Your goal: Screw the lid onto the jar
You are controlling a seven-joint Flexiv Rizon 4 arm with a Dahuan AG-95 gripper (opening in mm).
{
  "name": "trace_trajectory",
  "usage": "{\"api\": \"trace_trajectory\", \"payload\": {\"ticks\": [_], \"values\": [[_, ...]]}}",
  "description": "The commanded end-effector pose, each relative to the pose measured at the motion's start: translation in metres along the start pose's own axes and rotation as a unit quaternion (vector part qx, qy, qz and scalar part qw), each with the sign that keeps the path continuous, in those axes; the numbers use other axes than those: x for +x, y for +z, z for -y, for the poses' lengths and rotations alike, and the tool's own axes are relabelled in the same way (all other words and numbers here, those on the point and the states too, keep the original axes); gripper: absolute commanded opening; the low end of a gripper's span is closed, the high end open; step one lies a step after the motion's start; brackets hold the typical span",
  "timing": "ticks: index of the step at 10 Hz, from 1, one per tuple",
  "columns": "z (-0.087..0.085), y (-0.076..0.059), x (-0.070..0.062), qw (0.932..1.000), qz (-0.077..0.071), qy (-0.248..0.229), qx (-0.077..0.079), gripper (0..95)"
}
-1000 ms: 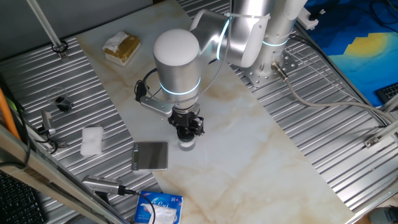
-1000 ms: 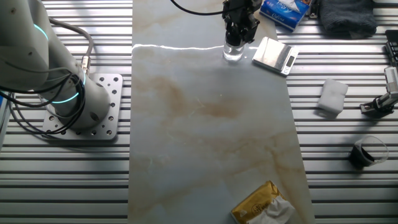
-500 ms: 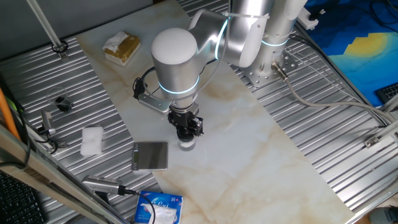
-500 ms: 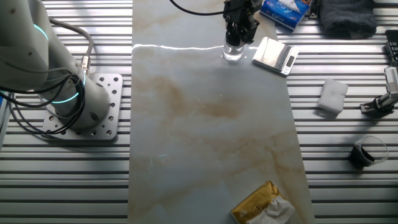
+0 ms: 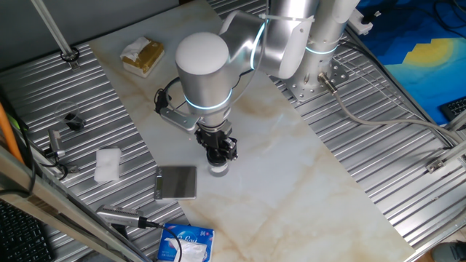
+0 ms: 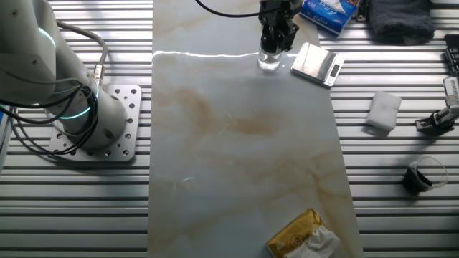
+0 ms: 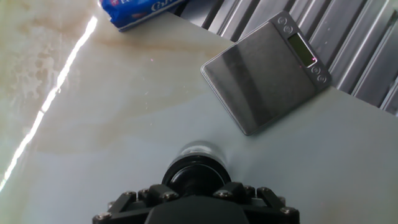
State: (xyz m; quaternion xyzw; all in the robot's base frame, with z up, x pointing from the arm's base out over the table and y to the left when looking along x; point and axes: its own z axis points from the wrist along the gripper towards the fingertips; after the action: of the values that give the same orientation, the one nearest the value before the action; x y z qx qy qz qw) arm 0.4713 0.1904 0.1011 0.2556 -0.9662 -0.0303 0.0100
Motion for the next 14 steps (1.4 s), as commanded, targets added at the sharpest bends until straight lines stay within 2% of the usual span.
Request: {"api": "trace_trajectory", "payload": {"ticks": [1,4,9,14], "values": [[-0.0004,0.0026,0.0007,0.9999,0.001,0.011,-0.003,0.0],[-0.0003,0.0029,0.0007,0.9996,0.003,0.028,-0.008,0.0],[-0.0003,0.0031,0.0007,0.9995,0.005,0.028,-0.011,0.0],[-0.0003,0.0033,0.0007,0.9999,0.003,0.013,0.002,0.0]]}}
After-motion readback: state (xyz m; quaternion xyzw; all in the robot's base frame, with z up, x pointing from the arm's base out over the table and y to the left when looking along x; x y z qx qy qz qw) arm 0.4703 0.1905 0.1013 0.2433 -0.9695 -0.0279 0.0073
